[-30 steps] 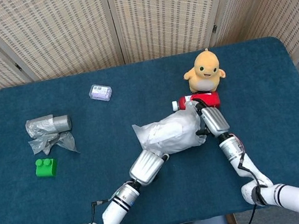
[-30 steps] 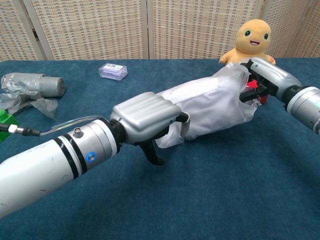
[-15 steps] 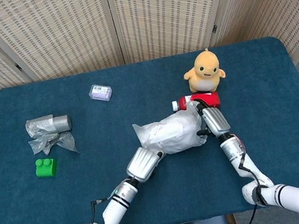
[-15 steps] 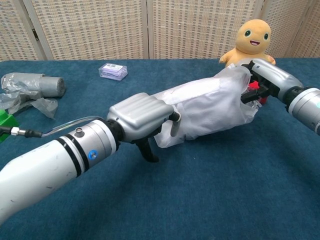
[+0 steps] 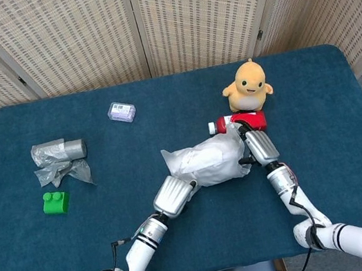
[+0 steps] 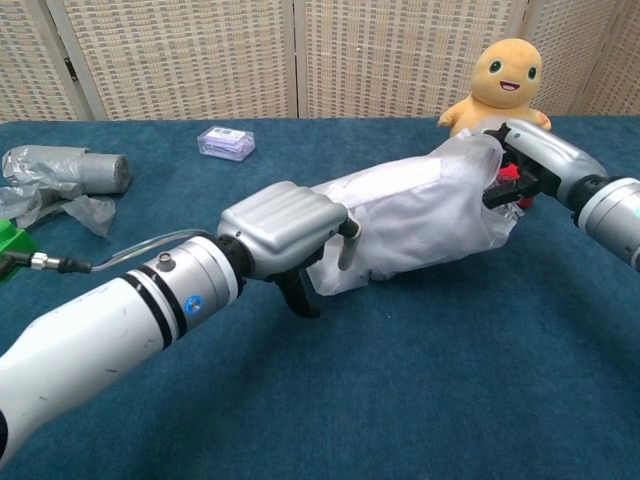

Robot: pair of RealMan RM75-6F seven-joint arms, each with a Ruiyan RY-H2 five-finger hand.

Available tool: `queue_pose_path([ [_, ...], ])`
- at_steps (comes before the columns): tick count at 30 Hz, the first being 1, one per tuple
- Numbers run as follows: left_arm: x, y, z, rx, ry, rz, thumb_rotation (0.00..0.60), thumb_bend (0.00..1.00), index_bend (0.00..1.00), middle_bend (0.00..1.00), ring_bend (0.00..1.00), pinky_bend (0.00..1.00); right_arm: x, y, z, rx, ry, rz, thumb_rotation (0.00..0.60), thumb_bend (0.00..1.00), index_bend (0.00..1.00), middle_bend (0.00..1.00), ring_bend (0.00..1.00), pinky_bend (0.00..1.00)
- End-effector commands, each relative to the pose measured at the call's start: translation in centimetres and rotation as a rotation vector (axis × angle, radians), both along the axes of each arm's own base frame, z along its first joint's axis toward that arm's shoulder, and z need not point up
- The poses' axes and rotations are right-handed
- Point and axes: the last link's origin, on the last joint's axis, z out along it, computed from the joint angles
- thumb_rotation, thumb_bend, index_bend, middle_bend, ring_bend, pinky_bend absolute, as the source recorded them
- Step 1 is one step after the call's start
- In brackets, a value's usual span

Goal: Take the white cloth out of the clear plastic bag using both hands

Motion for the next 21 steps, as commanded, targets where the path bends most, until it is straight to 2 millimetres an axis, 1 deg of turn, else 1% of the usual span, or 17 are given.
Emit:
queue_pose_path([
  [1, 0.11, 0.13, -0.14, 0.008, -0.008, 0.005, 0.600, 0.00, 0.49, 0.95, 0.76, 0.89, -0.06, 0.02, -0.02, 0.001, 0.000, -0.002, 0.600, 0.53, 0.78, 0.21, 0.08, 0.31],
  [5, 0.20, 0.29, -0.26, 0.020, -0.014, 0.008, 0.600, 0.00, 0.51, 0.96, 0.77, 0.90, -0.18, 0.07, -0.06, 0.002, 0.000, -0.004, 0.600, 0.53, 0.78, 0.21, 0.08, 0.31],
  [16, 0.41, 0.45, -0.72, 0.035, -0.025, 0.012, 0.600, 0.00, 0.53, 0.96, 0.77, 0.90, -0.41, 0.15, -0.20, 0.006, -0.002, -0.009, 0.600, 0.53, 0.78, 0.21, 0.08, 0.31],
  [21, 0.50, 0.47, -0.90, 0.037, -0.027, 0.010, 0.600, 0.03, 0.53, 0.96, 0.77, 0.90, -0.46, 0.16, -0.24, 0.007, -0.002, -0.010, 0.600, 0.53, 0.78, 0.21, 0.08, 0.31],
])
